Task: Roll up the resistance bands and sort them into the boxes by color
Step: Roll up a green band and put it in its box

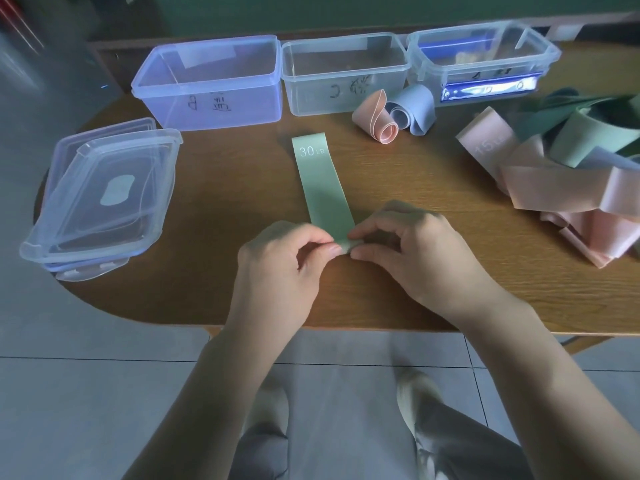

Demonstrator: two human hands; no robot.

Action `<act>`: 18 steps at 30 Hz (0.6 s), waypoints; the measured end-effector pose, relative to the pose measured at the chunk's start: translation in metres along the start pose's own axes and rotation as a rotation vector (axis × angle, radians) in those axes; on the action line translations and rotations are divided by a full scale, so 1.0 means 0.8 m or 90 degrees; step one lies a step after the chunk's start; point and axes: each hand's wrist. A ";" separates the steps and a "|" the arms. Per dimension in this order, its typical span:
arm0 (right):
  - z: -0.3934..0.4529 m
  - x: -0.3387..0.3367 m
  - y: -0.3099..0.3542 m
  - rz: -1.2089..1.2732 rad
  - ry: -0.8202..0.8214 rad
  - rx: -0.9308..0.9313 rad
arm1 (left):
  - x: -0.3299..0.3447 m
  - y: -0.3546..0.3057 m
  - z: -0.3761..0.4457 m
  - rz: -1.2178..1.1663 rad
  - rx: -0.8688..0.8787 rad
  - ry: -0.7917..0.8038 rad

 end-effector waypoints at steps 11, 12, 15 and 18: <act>-0.002 0.012 0.002 -0.033 -0.102 -0.009 | -0.002 0.005 0.005 0.011 -0.032 0.021; -0.002 0.012 0.001 -0.022 -0.098 -0.016 | -0.001 0.005 0.006 0.013 -0.031 0.019; -0.002 0.012 0.000 -0.028 -0.081 -0.023 | 0.002 0.010 0.008 0.017 -0.017 0.010; 0.001 0.013 0.001 -0.045 -0.080 0.002 | 0.005 0.014 0.008 0.032 -0.004 -0.001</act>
Point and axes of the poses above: each hand's wrist, its own z-axis towards the middle knuckle, its own x-axis out of the palm, y = z × x, and after that the axes turned 9 degrees about -z, right-handed
